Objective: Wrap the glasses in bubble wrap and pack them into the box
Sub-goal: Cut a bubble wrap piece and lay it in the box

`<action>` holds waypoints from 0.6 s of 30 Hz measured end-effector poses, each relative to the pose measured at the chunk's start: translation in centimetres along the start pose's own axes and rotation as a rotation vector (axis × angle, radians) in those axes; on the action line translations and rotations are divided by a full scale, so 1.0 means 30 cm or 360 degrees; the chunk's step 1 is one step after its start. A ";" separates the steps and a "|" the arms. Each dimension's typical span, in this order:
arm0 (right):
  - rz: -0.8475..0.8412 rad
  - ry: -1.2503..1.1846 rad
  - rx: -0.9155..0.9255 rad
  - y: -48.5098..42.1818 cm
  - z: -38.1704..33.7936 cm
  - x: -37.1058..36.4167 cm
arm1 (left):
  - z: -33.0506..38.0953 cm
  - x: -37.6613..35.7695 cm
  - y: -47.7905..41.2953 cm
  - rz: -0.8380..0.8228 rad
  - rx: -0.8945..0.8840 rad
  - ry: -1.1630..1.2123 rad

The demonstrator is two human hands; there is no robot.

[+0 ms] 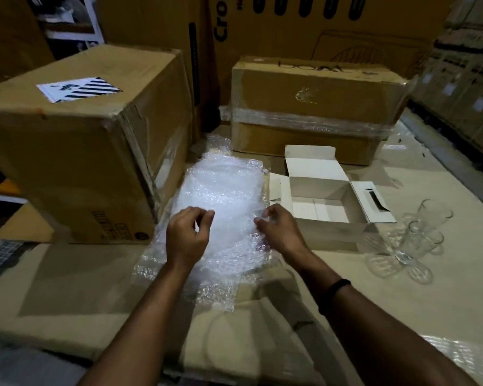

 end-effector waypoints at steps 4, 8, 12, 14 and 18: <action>0.0008 0.0288 0.0284 -0.042 -0.088 0.031 | 0.052 0.012 0.108 -0.0232 -0.0197 0.0138; 0.0096 -0.0048 0.0308 -0.059 -0.198 0.044 | 0.087 -0.069 0.210 -0.0673 -0.0361 -0.0001; -0.0076 -0.0536 -0.0086 -0.089 -0.225 0.057 | 0.069 -0.162 0.238 -0.1017 -0.0118 -0.0085; -0.0288 -0.0716 -0.0286 -0.098 -0.226 0.103 | 0.054 -0.197 0.229 -0.0966 0.0274 0.0082; -0.0599 -0.0823 -0.0520 -0.099 -0.167 0.229 | 0.018 -0.233 0.203 -0.0427 0.1899 0.1549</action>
Point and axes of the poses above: each hand's wrist, its own y-axis away from the middle knuckle, its own x-axis out of the back of the hand, z = x × y, the point moved 5 cm from there along -y, towards the middle knuckle, and after that the axes turned 6 degrees about z, right-handed, at the moved point
